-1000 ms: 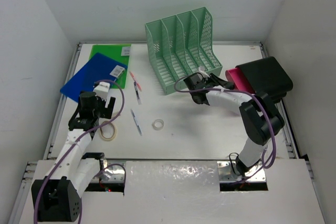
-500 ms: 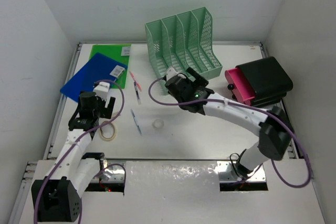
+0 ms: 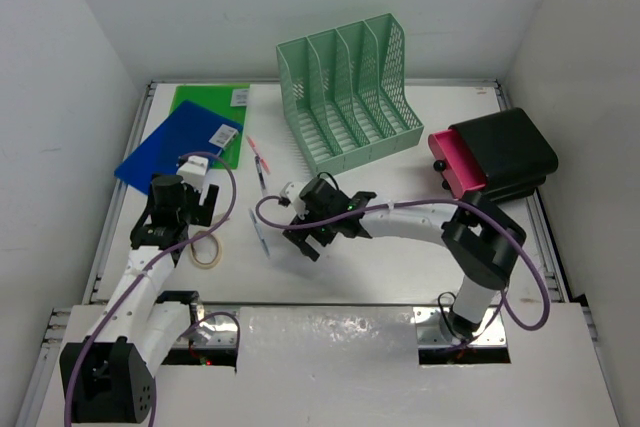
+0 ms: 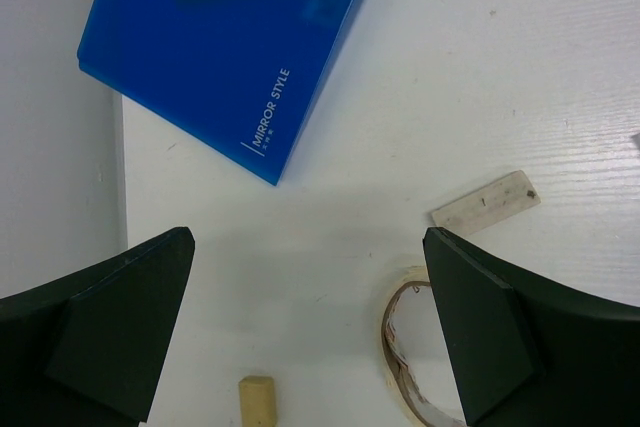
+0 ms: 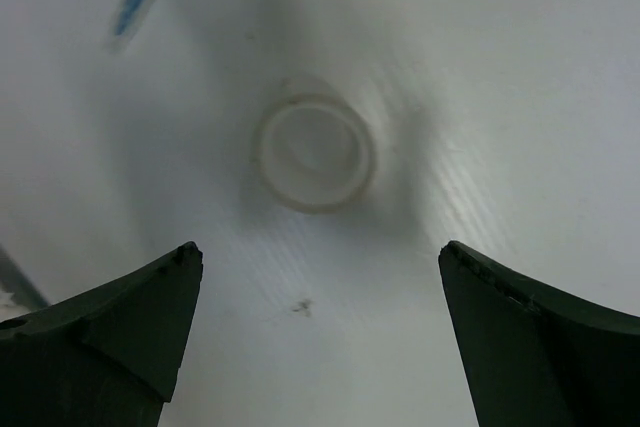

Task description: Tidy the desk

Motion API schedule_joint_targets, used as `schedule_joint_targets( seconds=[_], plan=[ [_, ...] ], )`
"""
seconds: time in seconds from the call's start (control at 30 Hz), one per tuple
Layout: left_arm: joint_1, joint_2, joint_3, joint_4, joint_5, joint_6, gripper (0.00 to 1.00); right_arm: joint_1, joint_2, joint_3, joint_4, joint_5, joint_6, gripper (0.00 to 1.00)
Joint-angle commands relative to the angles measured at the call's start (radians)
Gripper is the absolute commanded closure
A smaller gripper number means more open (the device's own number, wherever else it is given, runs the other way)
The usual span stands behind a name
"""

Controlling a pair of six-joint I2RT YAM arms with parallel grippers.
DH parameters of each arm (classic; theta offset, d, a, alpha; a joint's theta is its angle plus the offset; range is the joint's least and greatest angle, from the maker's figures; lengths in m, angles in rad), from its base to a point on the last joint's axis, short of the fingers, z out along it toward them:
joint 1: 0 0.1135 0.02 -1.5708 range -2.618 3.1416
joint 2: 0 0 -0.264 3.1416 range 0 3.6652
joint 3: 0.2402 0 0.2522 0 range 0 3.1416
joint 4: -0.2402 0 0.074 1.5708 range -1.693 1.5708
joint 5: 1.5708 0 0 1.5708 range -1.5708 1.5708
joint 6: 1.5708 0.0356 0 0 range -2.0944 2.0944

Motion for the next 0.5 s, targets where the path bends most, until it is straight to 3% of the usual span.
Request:
schedule_joint_targets(
  seconds=[0.0, 0.17, 0.47],
  plan=[
    [0.009, -0.005, 0.013, 0.041, -0.010, -0.011, 0.01, 0.030, 0.029, 0.068, 0.061, -0.129, 0.034, 0.03],
    [0.009, 0.002, 0.013, 0.041, -0.012, -0.011, 0.01, 0.032, 0.108, 0.110, 0.035, -0.052, 0.048, 0.04],
    [0.009, 0.004, 0.014, 0.044, -0.012, -0.011, 0.01, 0.032, 0.209, 0.206, -0.012, 0.051, 0.037, 0.17]
  ],
)
